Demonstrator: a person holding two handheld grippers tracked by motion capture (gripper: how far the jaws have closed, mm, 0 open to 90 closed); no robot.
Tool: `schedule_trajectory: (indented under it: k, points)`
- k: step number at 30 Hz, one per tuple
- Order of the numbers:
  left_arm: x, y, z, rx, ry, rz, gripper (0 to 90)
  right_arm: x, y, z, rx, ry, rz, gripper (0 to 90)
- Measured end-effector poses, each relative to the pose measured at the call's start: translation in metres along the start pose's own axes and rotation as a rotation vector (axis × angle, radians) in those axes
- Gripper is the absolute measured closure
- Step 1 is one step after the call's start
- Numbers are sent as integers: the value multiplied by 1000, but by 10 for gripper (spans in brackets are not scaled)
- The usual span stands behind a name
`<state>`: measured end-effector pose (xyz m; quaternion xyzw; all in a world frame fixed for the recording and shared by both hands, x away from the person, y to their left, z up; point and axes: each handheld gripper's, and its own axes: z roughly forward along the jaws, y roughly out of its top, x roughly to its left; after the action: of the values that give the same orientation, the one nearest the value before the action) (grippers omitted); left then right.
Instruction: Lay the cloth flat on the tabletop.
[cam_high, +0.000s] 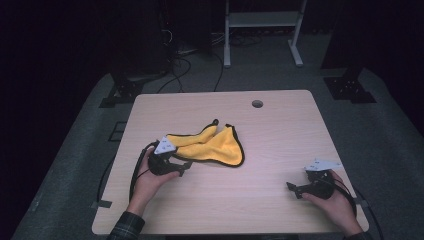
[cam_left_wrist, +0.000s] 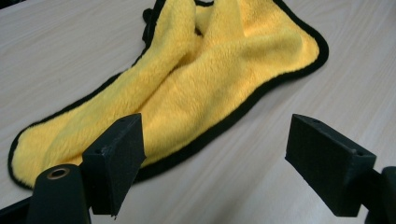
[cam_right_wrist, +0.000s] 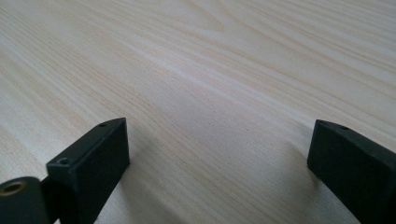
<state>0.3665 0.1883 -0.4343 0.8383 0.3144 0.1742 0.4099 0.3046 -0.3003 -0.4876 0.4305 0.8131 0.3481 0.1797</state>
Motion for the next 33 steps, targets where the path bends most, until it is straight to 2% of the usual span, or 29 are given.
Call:
schedule_trajectory:
  k: [9,13,14,25,26,29,30,33]
  points:
    - [5,19,23,5,3,18,143,0,0,0,0,0,0,44]
    - [7,26,35,19,1,27,139,0,0,0,0,1,-2,44]
    - [9,29,42,33,0,29,139,0,0,0,0,1,-1,44]
    - [13,39,74,78,-13,51,128,0,0,0,-1,3,-3,43]
    - [13,39,81,95,-14,62,136,0,0,0,0,4,-2,43]
    - [12,38,86,111,-14,73,182,0,0,0,0,4,-2,44]
    - [10,37,89,129,-12,88,223,0,0,0,0,4,-3,43]
    - [9,36,89,139,-17,99,349,0,0,0,0,4,-3,43]
